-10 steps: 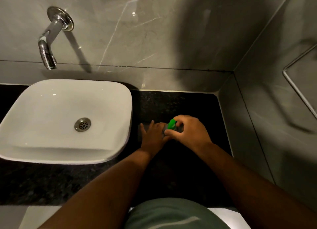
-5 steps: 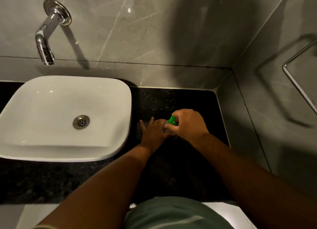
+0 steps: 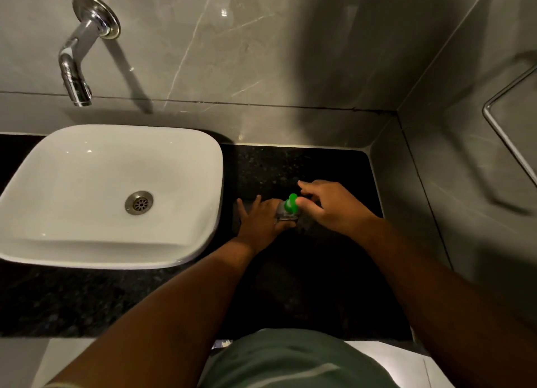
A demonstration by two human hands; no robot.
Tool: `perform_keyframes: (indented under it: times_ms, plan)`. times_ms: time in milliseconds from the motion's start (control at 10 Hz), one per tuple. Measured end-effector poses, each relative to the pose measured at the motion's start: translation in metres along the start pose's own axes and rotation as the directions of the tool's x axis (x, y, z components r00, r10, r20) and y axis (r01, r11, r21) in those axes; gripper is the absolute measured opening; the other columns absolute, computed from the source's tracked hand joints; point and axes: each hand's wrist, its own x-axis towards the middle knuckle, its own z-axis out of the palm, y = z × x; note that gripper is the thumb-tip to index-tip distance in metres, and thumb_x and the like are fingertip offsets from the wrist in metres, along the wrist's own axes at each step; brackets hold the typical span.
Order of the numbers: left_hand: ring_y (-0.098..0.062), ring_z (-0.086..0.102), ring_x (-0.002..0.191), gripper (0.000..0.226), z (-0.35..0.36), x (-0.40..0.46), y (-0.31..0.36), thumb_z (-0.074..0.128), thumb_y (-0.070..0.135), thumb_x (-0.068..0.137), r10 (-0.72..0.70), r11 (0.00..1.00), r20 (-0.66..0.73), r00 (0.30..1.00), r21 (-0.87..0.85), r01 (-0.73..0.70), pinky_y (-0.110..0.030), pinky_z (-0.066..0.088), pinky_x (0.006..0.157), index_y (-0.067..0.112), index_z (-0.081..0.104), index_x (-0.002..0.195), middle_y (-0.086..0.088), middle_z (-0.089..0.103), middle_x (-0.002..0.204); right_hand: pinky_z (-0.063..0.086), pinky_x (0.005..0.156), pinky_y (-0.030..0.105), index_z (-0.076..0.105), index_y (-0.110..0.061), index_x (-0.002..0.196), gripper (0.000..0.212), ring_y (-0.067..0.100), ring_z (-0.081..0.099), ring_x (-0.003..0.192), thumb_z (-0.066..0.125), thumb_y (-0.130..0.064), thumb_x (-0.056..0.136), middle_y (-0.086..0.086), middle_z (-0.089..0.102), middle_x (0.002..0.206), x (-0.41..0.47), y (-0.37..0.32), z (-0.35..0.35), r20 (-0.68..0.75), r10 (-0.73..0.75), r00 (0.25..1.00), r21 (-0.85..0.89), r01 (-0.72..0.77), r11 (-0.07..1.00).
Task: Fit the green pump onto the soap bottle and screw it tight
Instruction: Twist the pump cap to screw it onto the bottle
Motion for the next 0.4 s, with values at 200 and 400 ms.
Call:
perform_keyframes:
  times_ms: [200,400]
  plan:
    - [-0.03,0.015,0.143,0.062,-0.008,-0.002,0.005,0.049,0.071,0.073,0.01,1.0,0.053,0.999,-0.005,-0.009,-0.064,-0.017,0.104,0.034,0.047,0.123,0.007,0.052,0.136,0.047,0.097,0.031,0.06,-0.008,0.127,0.041,0.021,0.063,0.106,0.065,-0.02,0.089,0.011,0.068,0.116,-0.014,0.015,0.014,-0.028,0.012,1.0,0.177,-0.007,0.984]
    - [-0.031,0.013,0.144,0.072,-0.01,-0.001,0.002,0.049,0.073,0.071,0.0,1.0,0.082,0.997,0.03,-0.002,-0.063,-0.017,0.105,0.036,0.039,0.132,0.007,0.046,0.143,0.045,0.101,0.039,0.052,-0.009,0.135,0.047,0.023,0.059,0.112,0.06,-0.026,0.092,0.012,0.063,0.123,-0.018,0.026,0.029,-0.105,0.114,0.988,0.206,-0.091,0.974]
